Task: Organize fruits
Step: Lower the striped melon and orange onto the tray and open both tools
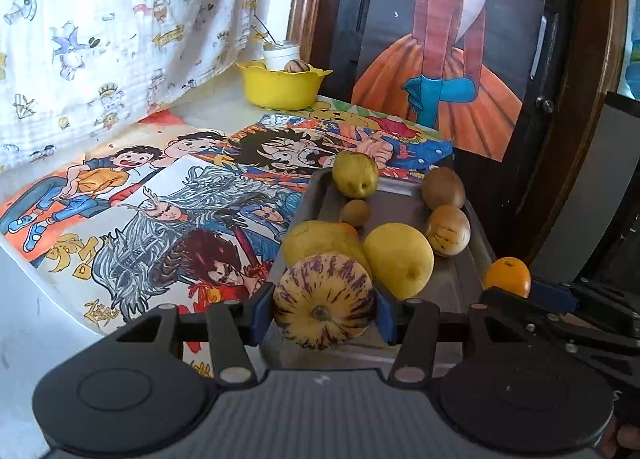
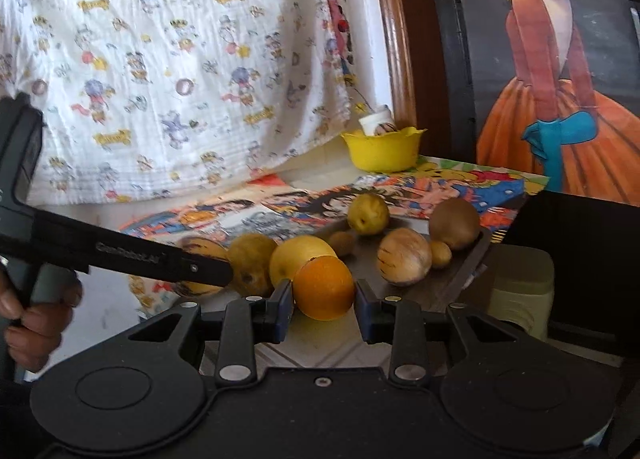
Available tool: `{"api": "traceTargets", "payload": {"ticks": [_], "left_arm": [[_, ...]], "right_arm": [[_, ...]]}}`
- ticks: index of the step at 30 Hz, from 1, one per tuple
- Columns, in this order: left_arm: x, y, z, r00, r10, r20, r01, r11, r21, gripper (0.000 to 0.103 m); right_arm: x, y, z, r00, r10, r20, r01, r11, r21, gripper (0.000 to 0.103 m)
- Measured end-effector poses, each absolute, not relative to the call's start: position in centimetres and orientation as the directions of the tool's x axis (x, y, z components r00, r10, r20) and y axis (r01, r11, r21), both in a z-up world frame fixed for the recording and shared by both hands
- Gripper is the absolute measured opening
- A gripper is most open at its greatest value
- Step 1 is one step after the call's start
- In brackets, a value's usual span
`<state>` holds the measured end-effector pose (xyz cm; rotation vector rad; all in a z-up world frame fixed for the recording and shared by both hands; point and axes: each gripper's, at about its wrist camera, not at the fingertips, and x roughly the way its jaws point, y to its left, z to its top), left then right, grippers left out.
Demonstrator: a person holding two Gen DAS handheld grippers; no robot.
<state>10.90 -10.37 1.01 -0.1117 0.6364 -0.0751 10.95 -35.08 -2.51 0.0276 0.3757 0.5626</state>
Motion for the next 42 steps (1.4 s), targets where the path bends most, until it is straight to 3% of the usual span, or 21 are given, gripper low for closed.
{"api": "traceTargets", "payload": {"ticks": [14,42], "left_arm": [[10.8,-11.6,-0.5,0.759,-0.137,-0.637,0.074,0.989,-0.125,0.056],[10.6,-11.6,-0.6,0.762,-0.14,-0.632,0.078,0.989,-0.124,0.057]], "right_arm": [[11.9,-35.4,-3.8,0.808,0.444,-0.387,-0.427,0.894,0.134,0.035],[12.0,-34.6,-3.9,0.803,0.405,-0.437,-0.423,0.904,0.061,0.038]]}}
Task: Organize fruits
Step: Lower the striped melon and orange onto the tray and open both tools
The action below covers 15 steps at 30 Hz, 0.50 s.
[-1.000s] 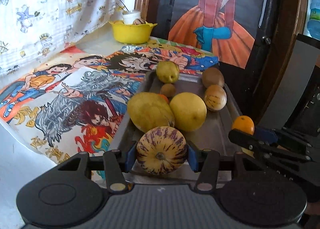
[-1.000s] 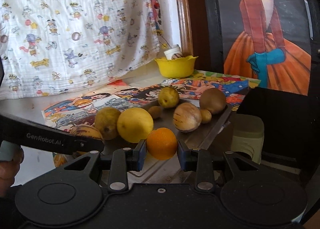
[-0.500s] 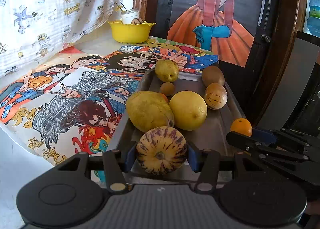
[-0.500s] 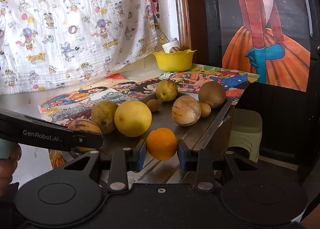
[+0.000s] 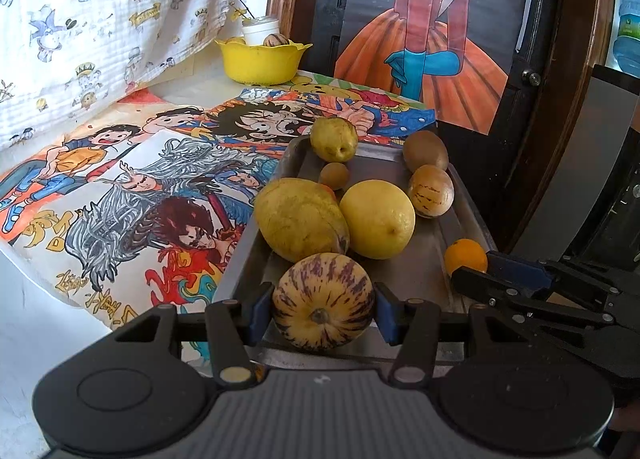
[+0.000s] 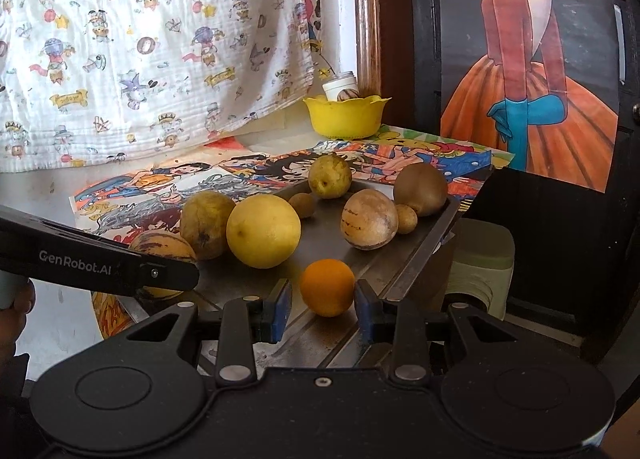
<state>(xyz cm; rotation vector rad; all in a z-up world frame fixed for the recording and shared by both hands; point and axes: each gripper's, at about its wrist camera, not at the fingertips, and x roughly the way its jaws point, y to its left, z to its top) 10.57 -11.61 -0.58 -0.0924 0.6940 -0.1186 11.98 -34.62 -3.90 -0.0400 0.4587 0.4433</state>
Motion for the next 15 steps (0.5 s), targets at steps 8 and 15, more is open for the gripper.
{"api": "traceTargets", "payload": {"ticks": [8,15], "left_arm": [[10.1,-11.3,-0.2,0.776,-0.131,-0.617,0.07,0.99,-0.122,0.059],[9.4,-11.0,0.3,0.794,-0.126,-0.595,0.067,0.99,-0.121,0.067]], "right_arm": [[11.7,-34.8,-3.6,0.812,0.399,-0.427,-0.409,0.91,0.071,0.043],[11.0,-34.9,-3.2,0.818,0.4,-0.413,-0.408,0.91,0.074,0.053]]}}
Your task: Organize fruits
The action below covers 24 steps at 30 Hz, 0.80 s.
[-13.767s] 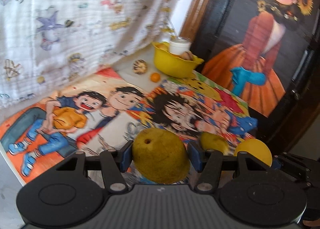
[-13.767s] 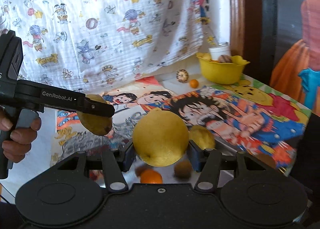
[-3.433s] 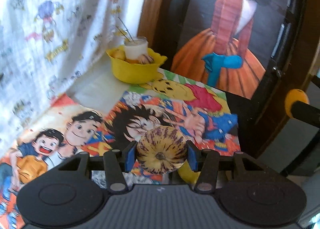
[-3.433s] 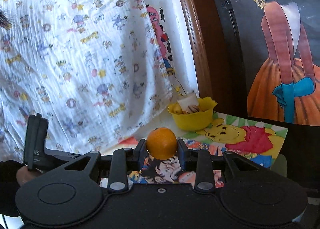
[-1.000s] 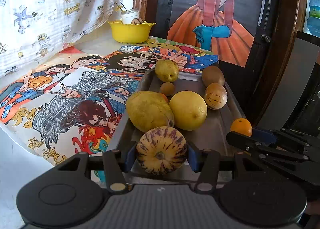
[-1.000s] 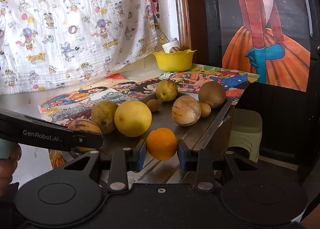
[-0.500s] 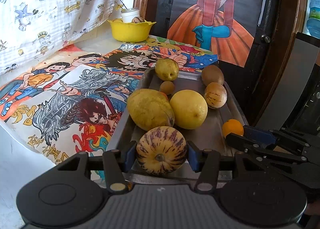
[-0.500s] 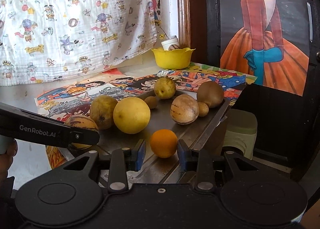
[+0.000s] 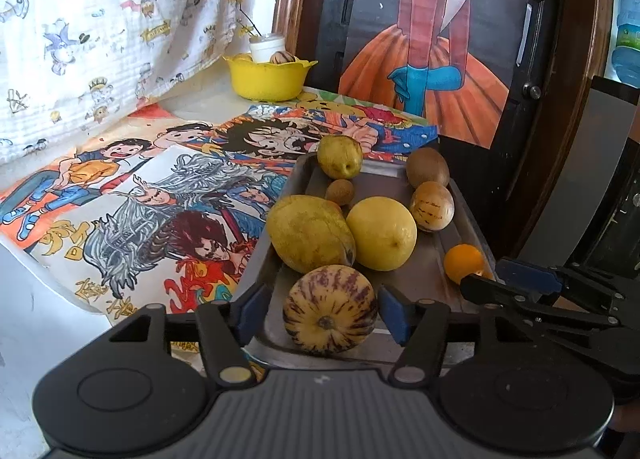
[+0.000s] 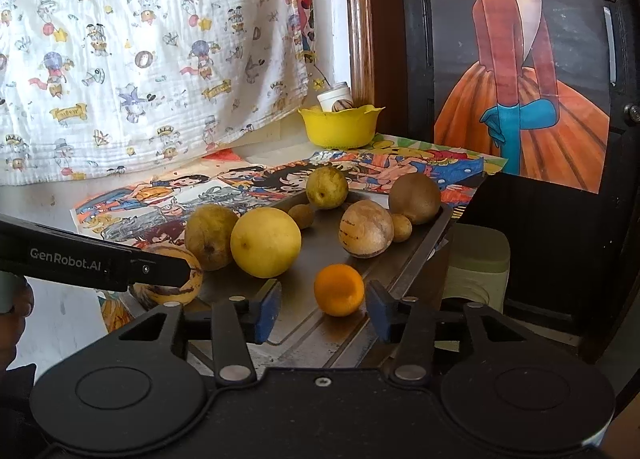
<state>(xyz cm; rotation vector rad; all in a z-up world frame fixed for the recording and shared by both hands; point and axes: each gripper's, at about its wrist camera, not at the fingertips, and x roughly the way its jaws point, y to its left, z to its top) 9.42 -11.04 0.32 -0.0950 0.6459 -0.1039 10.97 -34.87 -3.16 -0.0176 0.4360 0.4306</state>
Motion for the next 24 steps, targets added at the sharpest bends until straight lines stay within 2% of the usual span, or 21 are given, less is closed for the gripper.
{"api": "traceTargets", "payload": {"ticks": [7,18,24], "left_arm": [[8.5,-10.6,0.8,0.814,-0.114,-0.569,0.052,0.991,-0.124,0.074],[6.8,-9.5,1.8,0.858,-0.071,-0.508,0.006,0.992,-0.129,0.099],[5.9,-8.8,2.2,0.869,-0.054,-0.492,-0.016,0.99,-0.138,0.102]], "right_arm": [[10.1,-35.0,-2.7,0.824,0.401,-0.4,-0.401,0.912,0.087,0.061],[8.4,-35.2,-1.7,0.838,0.404,-0.366,-0.395,0.913,0.103,0.086],[7.4,-34.9,-1.1,0.844,0.409,-0.348,-0.403,0.91,0.094,0.095]]}}
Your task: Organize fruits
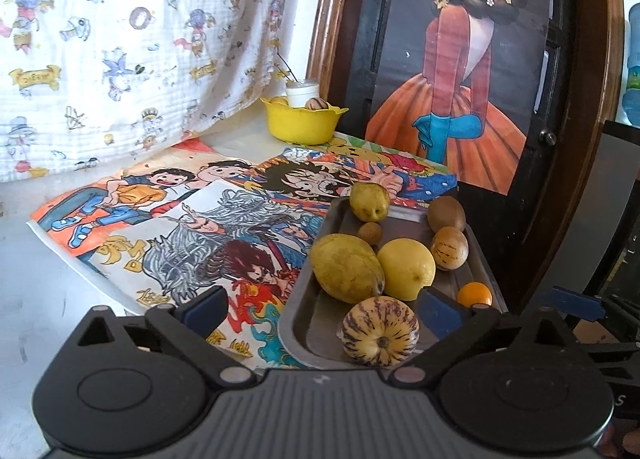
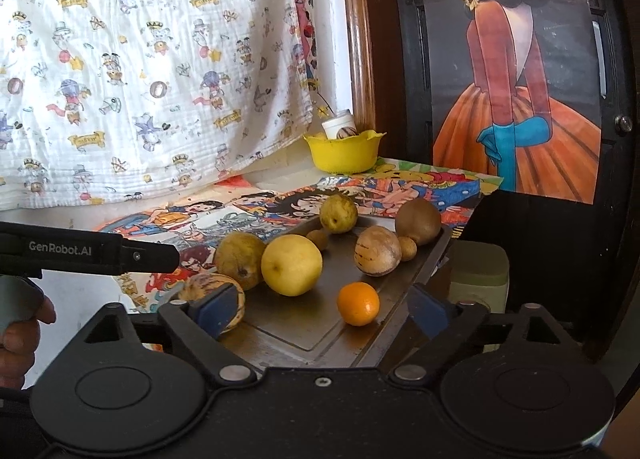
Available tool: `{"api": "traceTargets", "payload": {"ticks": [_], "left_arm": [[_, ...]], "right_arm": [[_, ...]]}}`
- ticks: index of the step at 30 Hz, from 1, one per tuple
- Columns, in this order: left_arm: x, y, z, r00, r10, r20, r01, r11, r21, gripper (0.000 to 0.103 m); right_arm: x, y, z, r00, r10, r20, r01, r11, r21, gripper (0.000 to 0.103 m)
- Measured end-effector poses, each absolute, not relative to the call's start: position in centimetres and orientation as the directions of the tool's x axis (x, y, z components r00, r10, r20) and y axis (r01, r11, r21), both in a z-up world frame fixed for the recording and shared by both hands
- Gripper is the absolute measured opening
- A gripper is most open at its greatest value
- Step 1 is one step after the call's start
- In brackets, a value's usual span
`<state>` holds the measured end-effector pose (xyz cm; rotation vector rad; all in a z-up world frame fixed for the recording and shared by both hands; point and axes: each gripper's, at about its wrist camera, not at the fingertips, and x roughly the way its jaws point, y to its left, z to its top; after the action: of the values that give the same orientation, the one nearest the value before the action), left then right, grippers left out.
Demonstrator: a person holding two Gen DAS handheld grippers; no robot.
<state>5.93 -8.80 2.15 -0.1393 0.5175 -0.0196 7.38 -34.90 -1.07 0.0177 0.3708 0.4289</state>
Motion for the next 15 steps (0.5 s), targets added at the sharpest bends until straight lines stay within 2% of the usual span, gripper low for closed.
{"api": "traceTargets", "payload": {"ticks": [2,15], "left_arm": [[5.7,-8.7,2.3,0.871,-0.047,-0.489,-0.025,0.99,-0.139,0.102],[3.2,-7.9,2.6,0.872,-0.013,-0.489,-0.041,0.994,-0.1,0.102]], "right_arm": [[7.0,-34.9,-0.9,0.843,0.417,-0.341,-0.41,0.907,0.097,0.102],[4.3,-34.7,-0.2,0.844,0.439,-0.307,-0.428,0.897,0.106,0.102]]}}
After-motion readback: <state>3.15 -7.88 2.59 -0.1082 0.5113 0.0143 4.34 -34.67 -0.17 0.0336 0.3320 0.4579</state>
